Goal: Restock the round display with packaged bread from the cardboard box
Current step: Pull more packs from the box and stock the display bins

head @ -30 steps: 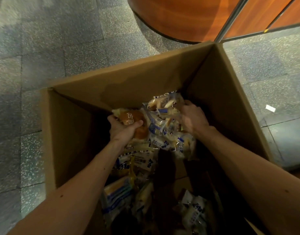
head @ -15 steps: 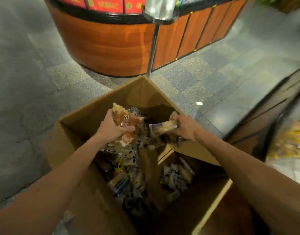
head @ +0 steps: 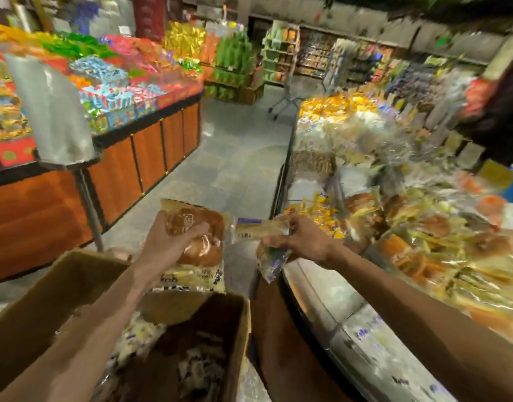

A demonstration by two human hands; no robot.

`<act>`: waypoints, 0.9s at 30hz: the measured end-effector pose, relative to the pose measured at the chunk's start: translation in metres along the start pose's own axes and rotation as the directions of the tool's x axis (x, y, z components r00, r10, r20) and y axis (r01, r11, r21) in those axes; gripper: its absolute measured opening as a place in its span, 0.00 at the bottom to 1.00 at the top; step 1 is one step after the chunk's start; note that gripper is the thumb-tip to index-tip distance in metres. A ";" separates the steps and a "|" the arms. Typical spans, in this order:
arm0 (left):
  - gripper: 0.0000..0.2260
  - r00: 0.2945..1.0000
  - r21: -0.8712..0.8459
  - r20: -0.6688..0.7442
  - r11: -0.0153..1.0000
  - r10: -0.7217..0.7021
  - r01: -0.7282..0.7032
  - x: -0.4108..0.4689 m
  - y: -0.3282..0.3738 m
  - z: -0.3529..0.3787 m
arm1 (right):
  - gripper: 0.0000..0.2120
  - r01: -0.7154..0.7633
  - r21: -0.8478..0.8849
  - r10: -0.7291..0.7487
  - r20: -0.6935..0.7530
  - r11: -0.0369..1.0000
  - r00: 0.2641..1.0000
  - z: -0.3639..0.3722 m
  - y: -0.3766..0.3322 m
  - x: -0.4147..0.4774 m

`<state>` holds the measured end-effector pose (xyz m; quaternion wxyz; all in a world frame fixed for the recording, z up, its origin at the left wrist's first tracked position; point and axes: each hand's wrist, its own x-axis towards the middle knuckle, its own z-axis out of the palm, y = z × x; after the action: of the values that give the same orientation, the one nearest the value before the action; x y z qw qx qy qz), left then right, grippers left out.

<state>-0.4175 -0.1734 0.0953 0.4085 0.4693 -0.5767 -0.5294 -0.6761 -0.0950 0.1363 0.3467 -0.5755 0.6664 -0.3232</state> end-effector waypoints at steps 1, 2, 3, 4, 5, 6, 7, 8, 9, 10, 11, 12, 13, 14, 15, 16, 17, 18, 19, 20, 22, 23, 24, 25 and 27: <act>0.39 1.000 -0.013 0.026 1.000 0.009 -0.008 0.007 0.007 0.021 | 0.09 -0.010 0.007 0.010 -0.042 1.000 0.999 -0.017 0.007 -0.008; 0.40 0.998 -0.030 0.056 1.000 0.000 0.002 0.019 0.008 0.043 | 0.08 -0.020 0.020 0.021 -0.074 1.000 0.997 -0.035 0.016 -0.015; 0.42 0.997 -0.040 0.077 0.999 -0.003 0.006 0.027 0.011 0.064 | 0.07 -0.037 0.050 0.042 -0.097 0.998 0.994 -0.050 0.026 -0.022; 0.46 0.997 -0.056 0.078 0.998 -0.011 0.015 0.033 0.015 0.085 | 0.07 -0.056 0.076 0.064 -0.110 0.996 0.992 -0.065 0.038 -0.026; 0.48 0.996 -0.070 0.087 0.997 -0.032 0.038 0.037 0.019 0.106 | 0.07 -0.072 0.098 0.084 -0.123 0.993 0.989 -0.079 0.050 -0.030; 0.48 0.994 -0.092 0.096 0.994 -0.047 0.056 0.045 0.018 0.128 | 0.07 -0.072 0.104 0.086 -0.137 0.992 0.987 -0.095 0.067 -0.032; 0.47 0.993 -0.114 0.097 0.991 -0.061 0.072 0.048 0.020 0.143 | 0.07 -0.068 0.110 0.084 -0.150 0.992 0.985 -0.107 0.080 -0.032; 0.45 0.992 -0.129 0.105 0.988 -0.072 0.085 0.053 0.020 0.162 | 0.08 -0.065 0.116 0.083 -0.159 0.991 0.984 -0.120 0.095 -0.032; 0.41 0.990 -0.134 0.106 0.985 -0.098 0.111 0.059 0.019 0.180 | 0.08 -0.067 0.125 0.087 -0.163 0.990 0.983 -0.134 0.108 -0.031; 0.35 0.987 -0.140 0.111 0.981 -0.116 0.132 0.065 0.018 0.196 | 0.08 -0.060 0.122 0.080 -0.164 0.991 0.983 -0.148 0.120 -0.030; 0.31 0.986 -0.133 0.104 0.981 -0.128 0.141 0.070 0.018 0.211 | 0.08 -0.061 0.122 0.082 -0.171 0.991 0.982 -0.161 0.131 -0.028; 0.29 0.986 -0.127 0.100 0.981 -0.137 0.149 0.074 0.018 0.226 | 0.09 -0.068 0.122 0.089 -0.174 0.990 0.981 -0.173 0.142 -0.027; 0.29 0.984 -0.132 0.104 0.979 -0.144 0.157 0.077 0.020 0.243 | 0.09 -0.068 0.128 0.091 -0.179 0.989 0.980 -0.185 0.152 -0.026; 0.26 0.984 -0.134 0.098 0.978 -0.148 0.161 0.081 0.022 0.258 | 0.10 -0.061 0.136 0.085 -0.184 0.989 0.979 -0.196 0.161 -0.026; 0.20 0.986 -0.130 0.087 0.980 -0.143 0.153 0.083 0.030 0.273 | 0.12 -0.067 0.147 0.097 -0.204 0.987 0.974 -0.206 0.171 -0.025; 0.15 0.989 -0.108 0.077 0.985 -0.127 0.135 0.087 0.035 0.287 | 0.13 -0.089 0.162 0.124 -0.221 0.983 0.967 -0.216 0.179 -0.025; 0.13 0.992 -0.087 0.068 0.989 -0.110 0.116 0.090 0.041 0.301 | 0.13 -0.106 0.177 0.146 -0.234 0.979 0.961 -0.225 0.187 -0.024; 0.13 0.992 -0.066 0.081 0.993 -0.096 0.102 0.095 0.045 0.314 | 0.15 -0.116 0.170 0.154 -0.232 0.979 0.960 -0.235 0.192 -0.023; 0.18 0.991 -0.055 0.102 0.995 -0.083 0.089 0.102 0.047 0.325 | 0.19 -0.125 0.150 0.158 -0.233 0.981 0.959 -0.243 0.196 -0.022; 0.24 0.989 -0.047 0.127 0.996 -0.072 0.079 0.107 0.050 0.335 | 0.26 -0.135 0.142 0.166 -0.239 0.981 0.957 -0.251 0.200 -0.020; 0.28 0.985 -0.056 0.148 0.994 -0.083 0.092 0.119 0.054 0.353 | 0.36 -0.141 0.191 0.189 -0.264 0.971 0.946 -0.267 0.208 -0.016; 0.23 0.980 -0.093 0.168 0.988 -0.110 0.127 0.127 0.054 0.361 | 0.32 -0.133 0.228 0.199 -0.294 0.965 0.935 -0.275 0.213 -0.014; 0.18 0.972 -0.131 0.181 0.975 -0.152 0.177 0.138 0.052 0.367 | 0.26 -0.119 0.261 0.204 -0.328 0.958 0.922 -0.284 0.216 -0.013; 0.18 0.964 -0.175 0.188 0.960 -0.186 0.219 0.152 0.051 0.373 | 0.20 -0.117 0.286 0.219 -0.358 0.951 0.908 -0.294 0.219 -0.013; 0.38 0.930 -0.292 0.232 0.891 -0.287 0.348 0.185 0.046 0.386 | 0.13 -0.102 0.304 0.228 -0.414 0.947 0.881 -0.316 0.221 -0.017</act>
<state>-0.8377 -0.2665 0.0957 0.3338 0.4324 -0.4309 -0.7183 -1.0577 -0.0398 0.1285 0.2879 -0.3737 0.7238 -0.5035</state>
